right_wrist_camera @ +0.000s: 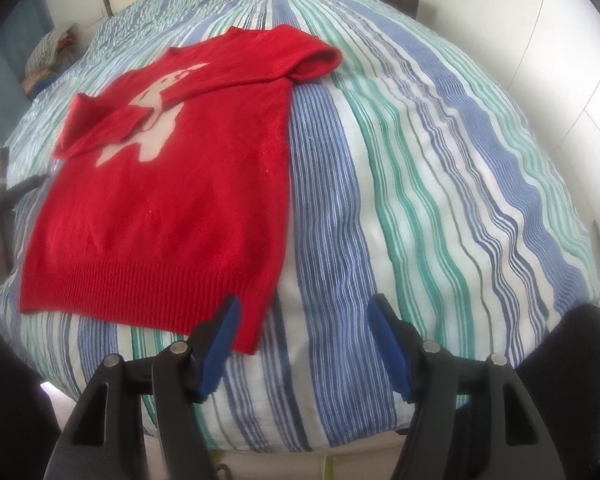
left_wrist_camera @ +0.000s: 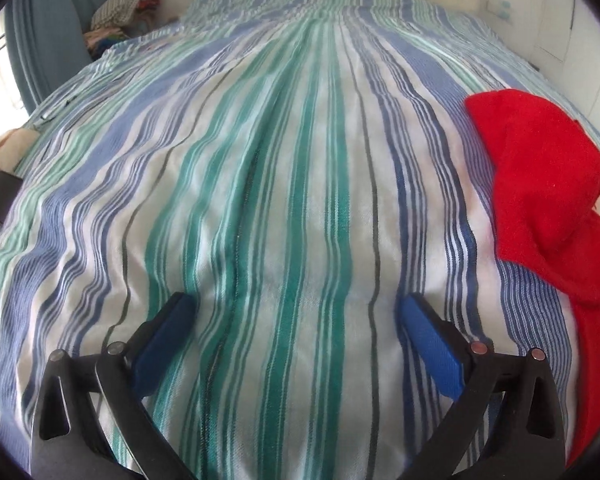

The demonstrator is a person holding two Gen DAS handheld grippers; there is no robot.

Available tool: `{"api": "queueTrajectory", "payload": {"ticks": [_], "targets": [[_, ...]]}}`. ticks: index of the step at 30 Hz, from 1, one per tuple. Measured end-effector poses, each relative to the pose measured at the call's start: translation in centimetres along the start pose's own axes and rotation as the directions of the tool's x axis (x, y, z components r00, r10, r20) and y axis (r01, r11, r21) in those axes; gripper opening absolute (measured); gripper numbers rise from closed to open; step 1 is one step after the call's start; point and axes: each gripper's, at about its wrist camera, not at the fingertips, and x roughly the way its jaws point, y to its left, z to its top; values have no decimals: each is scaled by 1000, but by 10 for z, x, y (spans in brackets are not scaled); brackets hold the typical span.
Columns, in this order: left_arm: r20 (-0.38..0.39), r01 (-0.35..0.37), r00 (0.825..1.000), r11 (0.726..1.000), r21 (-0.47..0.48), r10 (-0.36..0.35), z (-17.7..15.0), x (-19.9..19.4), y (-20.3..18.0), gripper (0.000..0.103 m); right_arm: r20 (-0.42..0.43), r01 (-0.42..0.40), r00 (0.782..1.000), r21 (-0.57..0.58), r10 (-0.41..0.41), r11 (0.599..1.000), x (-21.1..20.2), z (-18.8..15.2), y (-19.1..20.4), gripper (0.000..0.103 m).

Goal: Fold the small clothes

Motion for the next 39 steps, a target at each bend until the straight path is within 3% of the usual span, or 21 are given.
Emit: {"api": "queueTrajectory", "payload": {"ticks": [17, 22, 32, 39], "targets": [[-1, 6, 1000, 1000, -4, -6, 2, 2, 3, 103, -116, 120, 986, -23, -122, 993, 14, 9, 23, 65], [-1, 5, 1000, 1000, -4, -6, 2, 2, 2, 103, -43, 107, 993, 28, -105, 994, -1, 10, 18, 65], [-1, 6, 1000, 1000, -4, -6, 2, 2, 2, 103, -3, 46, 999, 111, -46, 993, -1, 0, -10, 65], [-1, 6, 1000, 1000, -4, -6, 2, 2, 3, 103, 86, -16, 996, 101, 8, 995, -13, -11, -13, 65]]}}
